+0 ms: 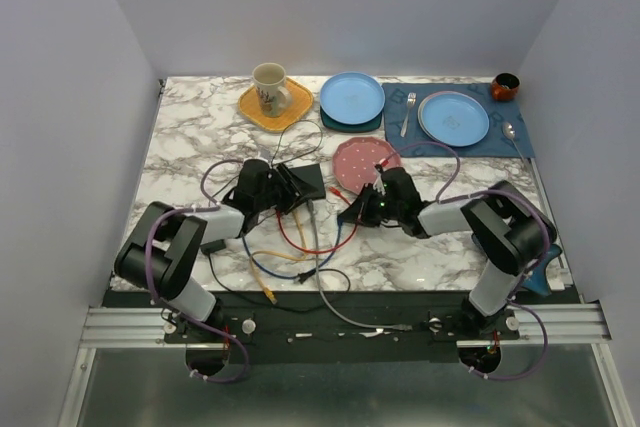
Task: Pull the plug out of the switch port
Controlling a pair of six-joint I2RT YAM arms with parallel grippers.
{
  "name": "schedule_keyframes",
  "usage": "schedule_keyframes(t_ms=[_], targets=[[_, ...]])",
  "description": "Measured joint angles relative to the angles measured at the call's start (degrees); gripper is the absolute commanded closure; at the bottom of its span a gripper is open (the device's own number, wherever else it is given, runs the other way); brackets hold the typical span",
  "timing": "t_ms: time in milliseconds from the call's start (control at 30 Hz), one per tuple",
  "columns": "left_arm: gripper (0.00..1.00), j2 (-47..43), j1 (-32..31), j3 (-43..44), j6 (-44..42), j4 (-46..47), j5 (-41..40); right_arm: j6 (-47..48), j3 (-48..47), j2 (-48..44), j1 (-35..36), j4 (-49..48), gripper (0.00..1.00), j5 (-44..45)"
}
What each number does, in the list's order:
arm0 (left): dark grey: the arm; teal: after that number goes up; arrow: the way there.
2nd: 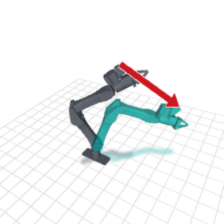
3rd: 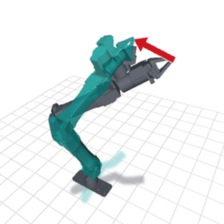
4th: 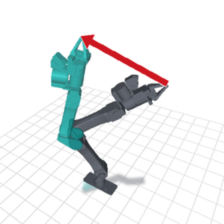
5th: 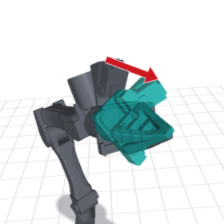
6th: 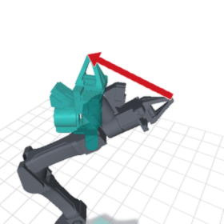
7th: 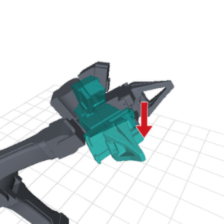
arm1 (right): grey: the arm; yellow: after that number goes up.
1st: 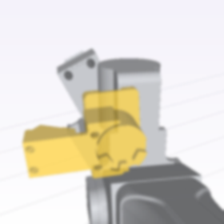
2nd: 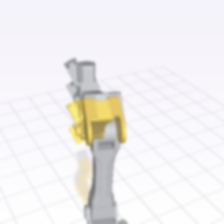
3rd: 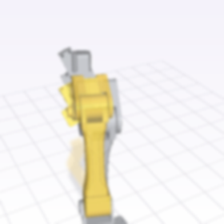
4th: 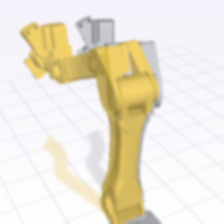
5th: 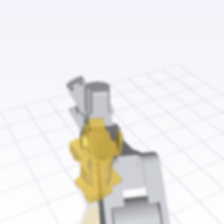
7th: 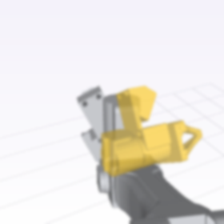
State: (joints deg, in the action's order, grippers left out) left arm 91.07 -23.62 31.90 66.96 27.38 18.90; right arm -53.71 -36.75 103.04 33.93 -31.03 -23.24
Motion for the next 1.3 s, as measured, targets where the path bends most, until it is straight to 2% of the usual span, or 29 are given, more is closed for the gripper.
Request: schedule_keyframes(t_ms=[167,333,533,800,900,1000,1133,1300], targets=[[0.30,-9.16,1.31,-0.02,-2.75,-4.22,-2.01,6.08,1.16,-10.84,0.04,10.49,0.99,6.25],[0.29,-19.34,1.75,-0.02,-6.43,-8.61,-5.57,10.82,1.14,-18.43,0.11,16.85,0.99,12.59],[0.28,-22.25,1.75,-2.73,-7.85,-11.26,-7.06,15.56,0.31,-26.16,0.13,25.92,0.99,20.96],[0.22,-28.26,2.47,-6.91,-8.68,-16.26,-9.51,21.53,-0.83,-49.57,0.20,29.49,0.99,34.38],[0.20,-30.53,2.97,-7.41,-8.63,-16.37,-9.92,22.86,-1.42,-55.34,0.20,29.55,0.99,37.42],[0.16,-31.58,3.21,-7.78,-8.52,-15.67,-9.88,22.73,-1.62,-57.92,0.20,30.45,0.99,37.92],[0.01,-32.04,2.80,-8.31,-9.05,-12.22,-8.24,21.53,-1.62,-57.40,0.20,31.19,0.99,35.50],[0.01,-32.13,-4.46,-4.42,-15.45,-11.43,-8.00,19.02,-2.73,-52.63,0.20,33.00,0.99,30.25]])
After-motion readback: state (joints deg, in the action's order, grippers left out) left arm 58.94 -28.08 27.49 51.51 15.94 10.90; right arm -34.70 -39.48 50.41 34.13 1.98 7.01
